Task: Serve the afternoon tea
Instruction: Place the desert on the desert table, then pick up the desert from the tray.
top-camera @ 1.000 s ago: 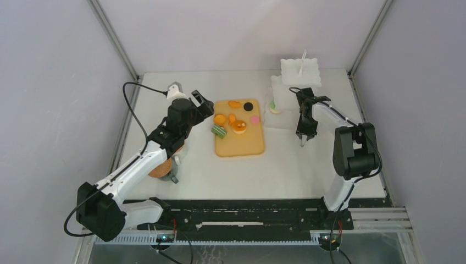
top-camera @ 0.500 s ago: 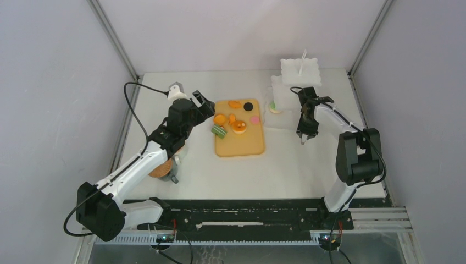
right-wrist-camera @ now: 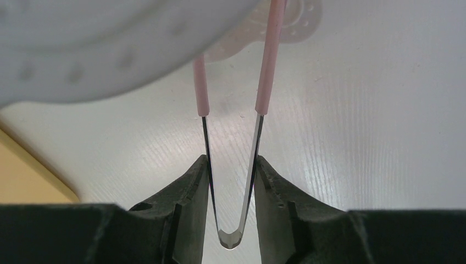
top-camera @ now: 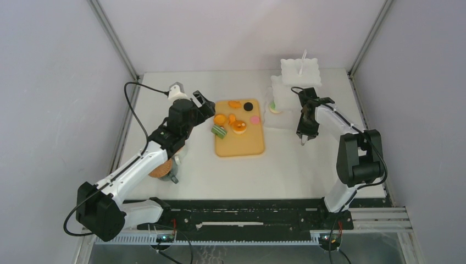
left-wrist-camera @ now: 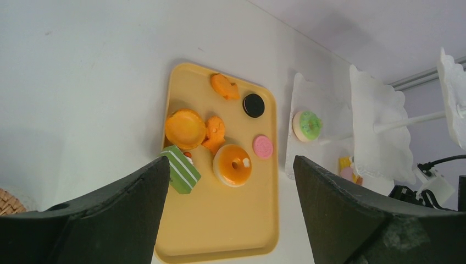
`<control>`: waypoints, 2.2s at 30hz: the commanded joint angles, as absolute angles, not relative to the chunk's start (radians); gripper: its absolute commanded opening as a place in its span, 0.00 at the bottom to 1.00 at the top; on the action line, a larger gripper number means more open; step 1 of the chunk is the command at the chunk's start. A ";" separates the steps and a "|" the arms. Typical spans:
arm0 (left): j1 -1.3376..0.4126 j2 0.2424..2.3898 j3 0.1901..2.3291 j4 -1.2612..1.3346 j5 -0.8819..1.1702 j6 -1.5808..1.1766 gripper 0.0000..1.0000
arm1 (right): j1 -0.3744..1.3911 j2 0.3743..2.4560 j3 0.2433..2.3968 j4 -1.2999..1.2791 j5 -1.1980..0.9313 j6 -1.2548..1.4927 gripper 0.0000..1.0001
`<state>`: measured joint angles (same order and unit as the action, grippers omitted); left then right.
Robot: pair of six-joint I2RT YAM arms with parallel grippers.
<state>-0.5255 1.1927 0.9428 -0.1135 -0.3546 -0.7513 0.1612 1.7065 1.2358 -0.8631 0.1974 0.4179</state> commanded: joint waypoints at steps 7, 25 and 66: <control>-0.531 1.174 1.014 -0.075 -0.360 -0.747 0.87 | 0.196 1.588 1.195 -0.863 0.228 0.429 0.40; -0.532 1.160 0.995 -0.071 -0.359 -0.753 0.87 | 0.244 1.493 1.110 -0.861 0.254 0.439 0.36; -0.536 1.053 0.925 -0.109 -0.394 -0.765 0.87 | 0.699 1.327 1.124 -0.788 0.138 0.422 0.32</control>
<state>-0.5293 1.0996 0.9424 -0.1158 -0.3687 -0.7536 0.6357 1.3056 1.1030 -0.9001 0.2207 0.4484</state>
